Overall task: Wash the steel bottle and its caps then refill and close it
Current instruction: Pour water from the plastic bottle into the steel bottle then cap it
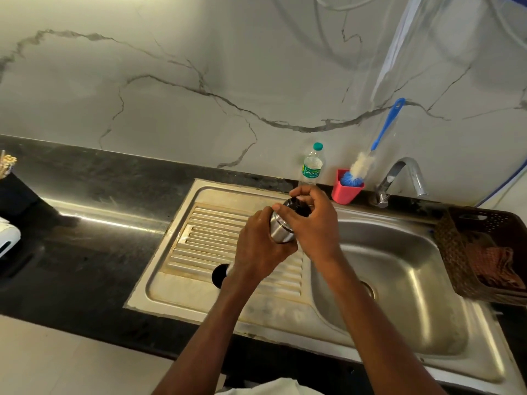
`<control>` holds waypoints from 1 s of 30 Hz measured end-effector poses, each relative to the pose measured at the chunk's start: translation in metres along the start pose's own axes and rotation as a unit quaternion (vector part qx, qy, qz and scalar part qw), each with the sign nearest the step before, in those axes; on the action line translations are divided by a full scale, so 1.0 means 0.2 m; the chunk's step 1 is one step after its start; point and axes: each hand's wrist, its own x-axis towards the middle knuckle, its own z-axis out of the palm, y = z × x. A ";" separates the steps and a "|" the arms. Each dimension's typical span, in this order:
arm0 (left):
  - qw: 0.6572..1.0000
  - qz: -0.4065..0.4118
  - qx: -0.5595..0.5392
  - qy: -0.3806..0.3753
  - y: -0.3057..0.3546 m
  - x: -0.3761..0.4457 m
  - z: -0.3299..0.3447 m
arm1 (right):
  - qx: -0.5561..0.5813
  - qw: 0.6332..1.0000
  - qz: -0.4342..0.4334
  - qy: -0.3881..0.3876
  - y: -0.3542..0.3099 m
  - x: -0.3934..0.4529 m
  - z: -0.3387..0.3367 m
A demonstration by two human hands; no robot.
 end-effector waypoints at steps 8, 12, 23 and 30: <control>0.997 0.049 0.062 0.023 -0.06 -0.02 -0.17 | -0.011 0.990 -0.121 -0.073 -0.04 0.04 0.11; 0.992 0.054 0.108 0.026 -0.13 -0.04 -0.25 | -0.105 0.978 -0.168 0.061 -0.03 0.01 0.27; 0.982 -0.076 0.146 0.099 -0.55 -0.01 -0.56 | 0.028 0.989 0.094 -0.113 0.16 -0.05 0.68; 0.986 -0.107 0.079 0.100 -0.72 0.00 -0.60 | -0.325 0.827 0.031 -0.457 0.50 -0.26 0.79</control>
